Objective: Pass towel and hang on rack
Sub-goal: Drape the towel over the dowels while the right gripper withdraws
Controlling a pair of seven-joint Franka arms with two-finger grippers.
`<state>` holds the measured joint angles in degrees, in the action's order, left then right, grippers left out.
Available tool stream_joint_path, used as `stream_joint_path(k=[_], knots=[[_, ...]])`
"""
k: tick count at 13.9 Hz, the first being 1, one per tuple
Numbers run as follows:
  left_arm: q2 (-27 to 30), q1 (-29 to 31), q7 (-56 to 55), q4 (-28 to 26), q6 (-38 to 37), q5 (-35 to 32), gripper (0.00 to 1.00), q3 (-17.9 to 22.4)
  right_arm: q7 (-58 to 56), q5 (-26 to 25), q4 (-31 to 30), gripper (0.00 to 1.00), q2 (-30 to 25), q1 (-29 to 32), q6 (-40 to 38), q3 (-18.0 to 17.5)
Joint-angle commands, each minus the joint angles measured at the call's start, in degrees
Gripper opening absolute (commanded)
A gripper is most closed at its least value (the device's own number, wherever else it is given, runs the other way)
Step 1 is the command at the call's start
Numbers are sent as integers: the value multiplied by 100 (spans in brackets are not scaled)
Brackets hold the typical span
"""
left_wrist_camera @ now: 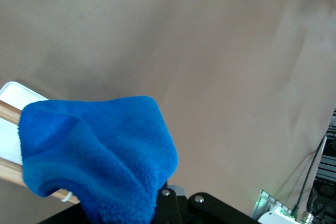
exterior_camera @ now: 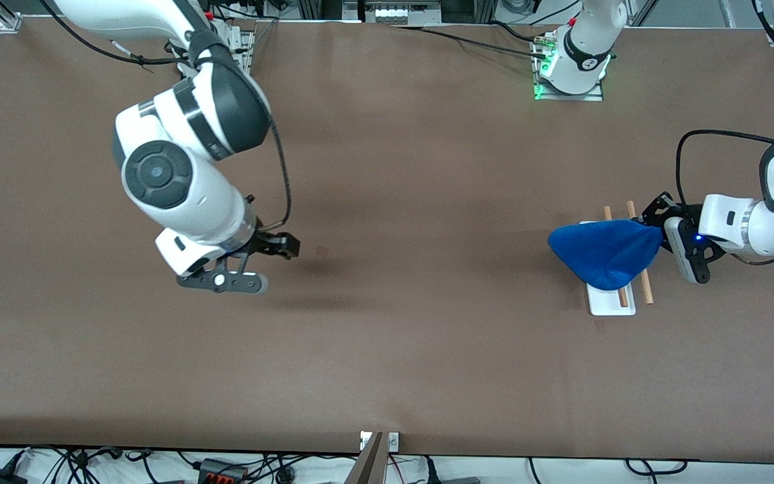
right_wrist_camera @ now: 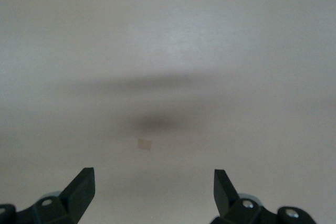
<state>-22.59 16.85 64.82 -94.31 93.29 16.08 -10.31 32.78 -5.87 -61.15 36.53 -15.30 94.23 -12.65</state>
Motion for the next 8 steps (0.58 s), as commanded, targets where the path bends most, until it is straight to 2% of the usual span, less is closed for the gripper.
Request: stream_joint_path(k=[1,3,5,8], knots=[[-236,169,399,115,145,-87,0,-58,27,-37,-395,100,-207,447,-45,-97],[-324,283,540,124,259,-131,0,-58,-112,-72,-853,100,-532,834,42,-97],[-395,371,786,124,392,-272,0,-58,-656,-63,-1030,100,-822,1151,43,-53],[-474,582,1093,150,409,-465,0,-58,-1648,-19,-1223,100,-1147,1318,51,412]])
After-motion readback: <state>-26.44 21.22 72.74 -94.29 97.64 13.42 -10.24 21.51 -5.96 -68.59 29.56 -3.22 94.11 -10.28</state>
